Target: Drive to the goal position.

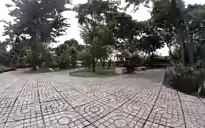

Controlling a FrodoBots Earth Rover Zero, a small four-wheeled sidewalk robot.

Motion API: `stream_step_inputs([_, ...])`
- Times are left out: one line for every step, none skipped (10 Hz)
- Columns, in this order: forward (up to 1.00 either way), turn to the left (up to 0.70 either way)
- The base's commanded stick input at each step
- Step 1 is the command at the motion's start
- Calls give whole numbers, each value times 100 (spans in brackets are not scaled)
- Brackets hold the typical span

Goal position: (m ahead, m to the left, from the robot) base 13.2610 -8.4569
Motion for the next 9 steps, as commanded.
stream_step_inputs([100, -27])
stream_step_inputs([100, -27])
stream_step_inputs([100, -27])
stream_step_inputs([100, -27])
stream_step_inputs([100, -27])
stream_step_inputs([100, -27])
stream_step_inputs([100, -27])
stream_step_inputs([100, -27])
stream_step_inputs([100, -27])
